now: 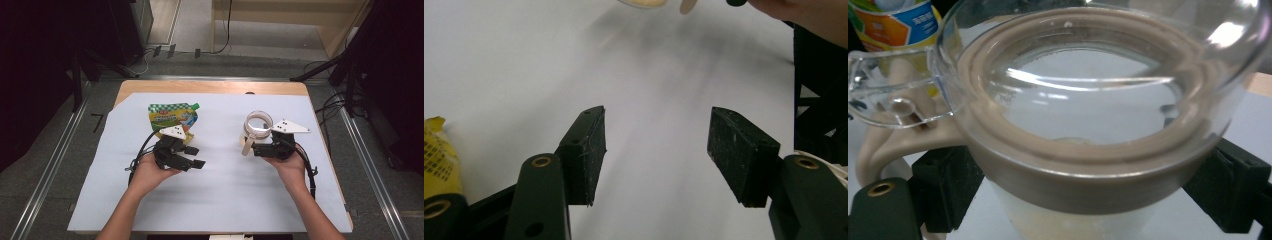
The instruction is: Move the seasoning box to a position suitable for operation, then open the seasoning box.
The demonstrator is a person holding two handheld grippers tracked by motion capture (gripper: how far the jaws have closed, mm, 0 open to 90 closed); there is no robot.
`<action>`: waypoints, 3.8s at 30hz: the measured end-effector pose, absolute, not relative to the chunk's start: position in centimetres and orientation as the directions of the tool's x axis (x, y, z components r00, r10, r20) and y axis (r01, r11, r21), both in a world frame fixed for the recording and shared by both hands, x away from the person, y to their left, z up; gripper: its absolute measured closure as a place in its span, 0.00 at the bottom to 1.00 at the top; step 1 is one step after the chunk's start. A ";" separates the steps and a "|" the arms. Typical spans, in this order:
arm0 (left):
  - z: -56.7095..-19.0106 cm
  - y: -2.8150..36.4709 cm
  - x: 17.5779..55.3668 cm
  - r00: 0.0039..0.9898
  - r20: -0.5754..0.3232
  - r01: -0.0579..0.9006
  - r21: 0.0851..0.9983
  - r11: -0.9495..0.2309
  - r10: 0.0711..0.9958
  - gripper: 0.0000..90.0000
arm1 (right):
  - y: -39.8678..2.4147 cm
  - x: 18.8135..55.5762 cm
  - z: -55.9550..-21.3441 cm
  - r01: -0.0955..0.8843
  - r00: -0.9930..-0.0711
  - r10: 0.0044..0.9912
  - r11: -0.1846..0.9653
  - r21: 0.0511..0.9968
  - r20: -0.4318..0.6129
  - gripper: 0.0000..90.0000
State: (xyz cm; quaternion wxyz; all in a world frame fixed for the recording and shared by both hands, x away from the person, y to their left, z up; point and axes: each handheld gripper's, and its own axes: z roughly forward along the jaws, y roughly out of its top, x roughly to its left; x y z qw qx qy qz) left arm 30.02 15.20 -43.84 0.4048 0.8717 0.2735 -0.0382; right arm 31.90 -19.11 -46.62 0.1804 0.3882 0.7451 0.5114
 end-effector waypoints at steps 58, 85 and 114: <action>-43.5 16.1 29.7 0.839 -0.269 0.511 0.688 -0.516 0.472 0.49 | -16.6 26.6 -48.3 0.456 -0.791 0.586 0.370 0.809 0.178 0.22; -44.4 12.3 28.2 0.882 -0.327 0.470 0.660 -0.586 0.339 1.00 | -16.5 25.7 -46.5 0.394 -0.816 0.559 0.349 0.850 0.149 1.00; -45.6 8.7 27.2 0.892 -0.320 0.451 0.688 -0.569 0.320 1.00 | -17.0 26.6 -47.3 0.454 -0.772 0.611 0.342 0.823 0.172 1.00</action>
